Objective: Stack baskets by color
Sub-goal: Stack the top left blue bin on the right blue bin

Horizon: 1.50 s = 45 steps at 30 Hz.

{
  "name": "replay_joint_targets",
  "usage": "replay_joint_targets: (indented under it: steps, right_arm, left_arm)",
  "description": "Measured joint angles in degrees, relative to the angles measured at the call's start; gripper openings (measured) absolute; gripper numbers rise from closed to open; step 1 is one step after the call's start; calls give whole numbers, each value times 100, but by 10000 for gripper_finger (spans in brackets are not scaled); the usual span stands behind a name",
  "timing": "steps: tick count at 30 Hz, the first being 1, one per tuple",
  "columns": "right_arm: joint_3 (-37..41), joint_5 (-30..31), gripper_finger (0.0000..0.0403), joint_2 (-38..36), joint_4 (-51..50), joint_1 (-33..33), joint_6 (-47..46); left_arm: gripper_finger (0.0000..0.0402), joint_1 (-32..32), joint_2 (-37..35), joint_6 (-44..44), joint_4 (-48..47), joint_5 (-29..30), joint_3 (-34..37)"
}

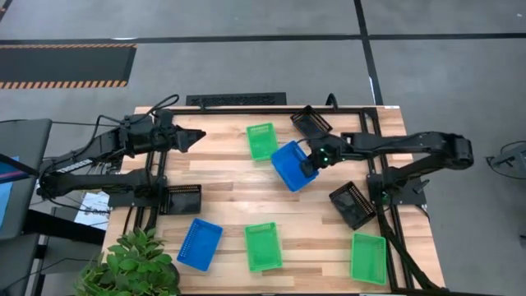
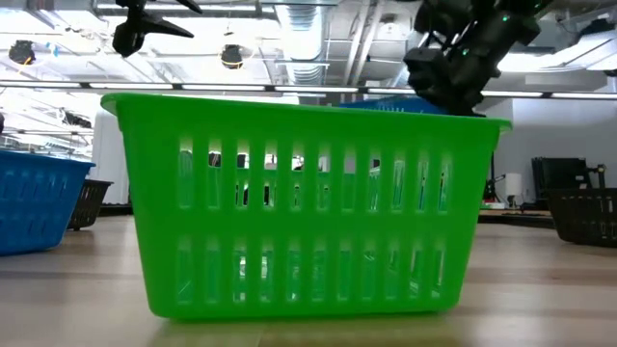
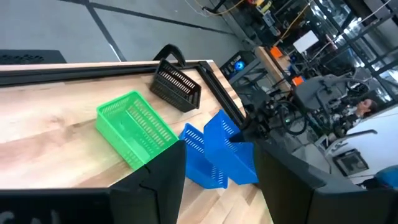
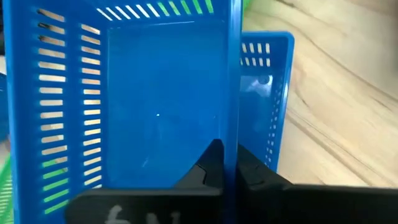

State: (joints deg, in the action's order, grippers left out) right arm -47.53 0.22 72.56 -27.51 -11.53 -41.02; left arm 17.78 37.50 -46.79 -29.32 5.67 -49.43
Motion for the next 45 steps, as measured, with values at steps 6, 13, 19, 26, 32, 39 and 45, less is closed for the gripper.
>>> replay_joint_targets:
  steps: [6, 13, 19, 26, 32, 39, 45]
  right_arm:
    - [-4, -47, 17, -52, -97, -59, 210]
    - [-7, -234, 12, 13, -111, -59, 378]
    - [56, -344, 29, 89, -33, -108, 537]
    - [567, -383, 9, 58, 179, -342, 312]
    - [691, -382, 26, 56, 416, -446, 263]
    - [691, -356, 32, 56, 400, -477, 348]
    - [691, -353, 26, 56, 386, -475, 533]
  left_arm:
    - [174, 0, -1, 70, -34, 40, 0]
    - [174, 0, 0, 60, -78, 105, 0]
    - [174, 0, -2, 15, -76, 105, -1]
    - [174, 0, -2, 9, -76, 103, -2]
    - [174, 0, -2, 4, -76, 114, -2]
    - [174, 0, -2, 4, -75, 120, -2]
    - [174, 0, -2, 4, -75, 122, -2]
